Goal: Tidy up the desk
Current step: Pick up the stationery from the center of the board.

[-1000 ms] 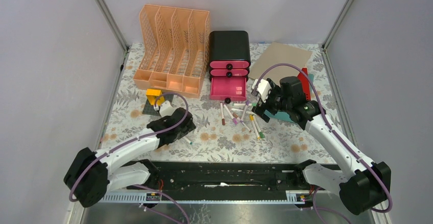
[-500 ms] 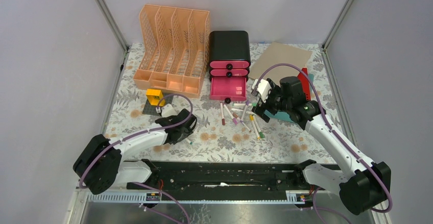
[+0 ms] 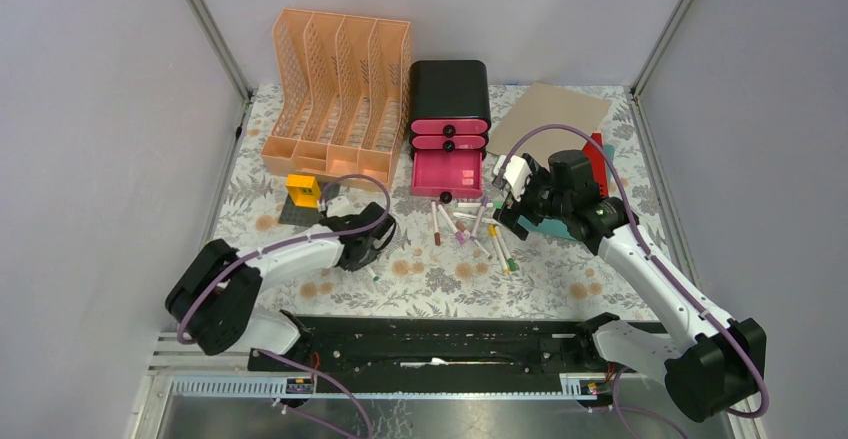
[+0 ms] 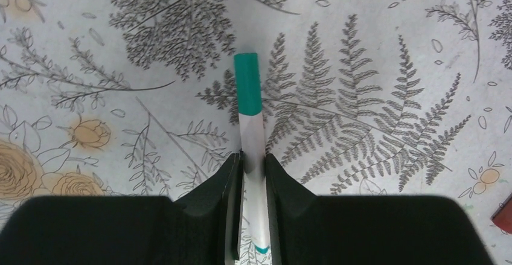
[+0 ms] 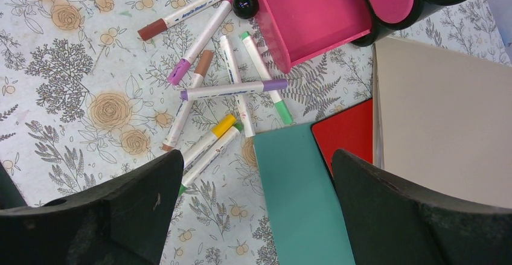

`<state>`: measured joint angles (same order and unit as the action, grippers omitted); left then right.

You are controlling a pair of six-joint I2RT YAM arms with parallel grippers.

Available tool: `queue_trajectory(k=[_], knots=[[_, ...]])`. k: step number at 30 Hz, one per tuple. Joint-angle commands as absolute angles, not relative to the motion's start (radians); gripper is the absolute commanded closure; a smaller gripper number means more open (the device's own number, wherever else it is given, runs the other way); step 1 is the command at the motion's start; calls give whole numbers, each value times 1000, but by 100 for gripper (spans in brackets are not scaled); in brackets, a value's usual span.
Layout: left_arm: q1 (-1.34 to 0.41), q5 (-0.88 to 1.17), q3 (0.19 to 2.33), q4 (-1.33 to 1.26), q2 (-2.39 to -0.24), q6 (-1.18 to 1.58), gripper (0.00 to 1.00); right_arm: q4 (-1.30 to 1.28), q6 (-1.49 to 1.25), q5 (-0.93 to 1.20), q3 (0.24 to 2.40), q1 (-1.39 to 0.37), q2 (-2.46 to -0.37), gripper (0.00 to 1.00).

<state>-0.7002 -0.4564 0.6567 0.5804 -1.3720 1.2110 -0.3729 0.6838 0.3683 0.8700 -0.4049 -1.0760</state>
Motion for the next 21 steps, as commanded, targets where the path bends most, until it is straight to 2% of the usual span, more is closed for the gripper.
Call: queue_trajectory(k=[1, 8, 15, 21], knots=[[-696, -407, 704, 604, -1474, 1166, 81, -359, 695, 396, 867, -397, -1052, 0], [-698, -382, 746, 599, -1573, 1124, 100, -359, 695, 394, 867, -397, -1049, 0], [-737, -333, 720, 465, -1399, 996, 100, -360, 695, 394, 867, -397, -1047, 0], [-750, -170, 572, 84, -1140, 801, 100, -359, 696, 390, 869, -396, -1046, 0]])
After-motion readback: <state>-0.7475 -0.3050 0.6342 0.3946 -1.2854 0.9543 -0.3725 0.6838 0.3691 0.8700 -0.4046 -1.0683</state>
